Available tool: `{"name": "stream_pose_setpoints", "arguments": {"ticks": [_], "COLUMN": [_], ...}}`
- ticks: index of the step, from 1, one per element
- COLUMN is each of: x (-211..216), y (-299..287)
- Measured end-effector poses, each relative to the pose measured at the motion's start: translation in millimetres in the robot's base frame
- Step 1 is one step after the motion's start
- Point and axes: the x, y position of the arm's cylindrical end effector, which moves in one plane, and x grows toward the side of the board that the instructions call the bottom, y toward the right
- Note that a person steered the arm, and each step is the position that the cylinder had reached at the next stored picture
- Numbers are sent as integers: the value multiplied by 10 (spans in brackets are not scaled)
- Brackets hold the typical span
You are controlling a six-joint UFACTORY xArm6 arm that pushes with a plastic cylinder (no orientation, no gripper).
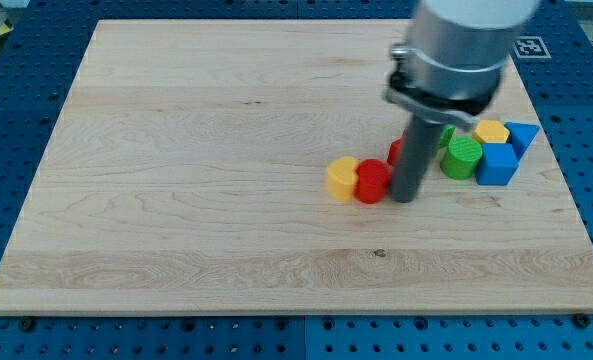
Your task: Move the red star to the top of the red circle
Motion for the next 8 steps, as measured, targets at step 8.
{"name": "stream_pose_setpoints", "arguments": {"ticks": [8], "x": [-883], "y": [68]}}
